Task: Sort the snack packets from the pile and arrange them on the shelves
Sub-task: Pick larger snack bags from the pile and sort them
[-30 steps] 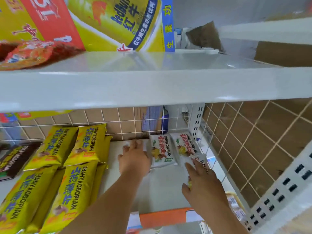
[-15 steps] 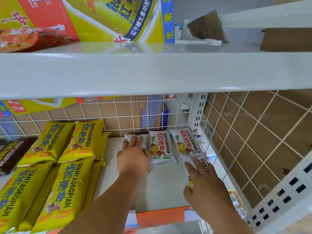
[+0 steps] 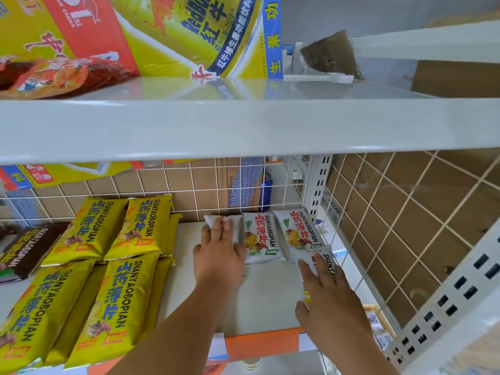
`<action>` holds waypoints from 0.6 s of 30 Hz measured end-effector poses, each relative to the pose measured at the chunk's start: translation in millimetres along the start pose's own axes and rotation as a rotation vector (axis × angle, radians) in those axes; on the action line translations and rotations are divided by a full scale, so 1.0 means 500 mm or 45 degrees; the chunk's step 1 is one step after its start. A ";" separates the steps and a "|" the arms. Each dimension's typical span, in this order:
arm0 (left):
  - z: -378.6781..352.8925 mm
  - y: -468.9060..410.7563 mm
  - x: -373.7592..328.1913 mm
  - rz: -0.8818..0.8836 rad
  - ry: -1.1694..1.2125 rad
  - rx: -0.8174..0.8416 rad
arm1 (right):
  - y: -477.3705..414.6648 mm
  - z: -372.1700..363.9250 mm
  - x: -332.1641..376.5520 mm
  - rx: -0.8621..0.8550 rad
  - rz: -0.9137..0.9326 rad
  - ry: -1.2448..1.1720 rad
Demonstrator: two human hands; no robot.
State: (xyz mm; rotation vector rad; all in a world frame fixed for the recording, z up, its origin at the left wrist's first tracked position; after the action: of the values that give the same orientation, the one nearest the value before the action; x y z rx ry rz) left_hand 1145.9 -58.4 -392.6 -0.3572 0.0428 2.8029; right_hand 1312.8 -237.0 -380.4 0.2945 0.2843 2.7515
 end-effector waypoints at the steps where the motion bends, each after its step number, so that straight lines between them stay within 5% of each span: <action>1: -0.003 0.008 0.003 -0.026 -0.016 -0.015 | 0.003 -0.002 0.001 0.004 -0.002 0.004; 12: 0.002 0.010 0.014 0.140 0.007 -0.014 | 0.018 -0.007 0.003 -0.008 -0.027 0.026; 18: -0.001 0.027 0.004 -0.047 -0.207 0.024 | 0.020 -0.008 -0.001 0.002 -0.035 0.034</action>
State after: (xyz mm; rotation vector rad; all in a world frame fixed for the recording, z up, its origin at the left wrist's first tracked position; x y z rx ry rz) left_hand 1139.9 -70.7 -393.9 -0.1232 0.0252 2.7827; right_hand 1309.2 -246.8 -381.9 0.2525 0.2952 2.7304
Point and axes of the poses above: each hand's wrist, its own y-axis away from the middle knuckle, its own z-axis out of the back of the hand, x = y × z, the point moved 3 cm from there along -y, towards the middle knuckle, and after that the axes turned 8 degrees about x, right-handed, at the moved point
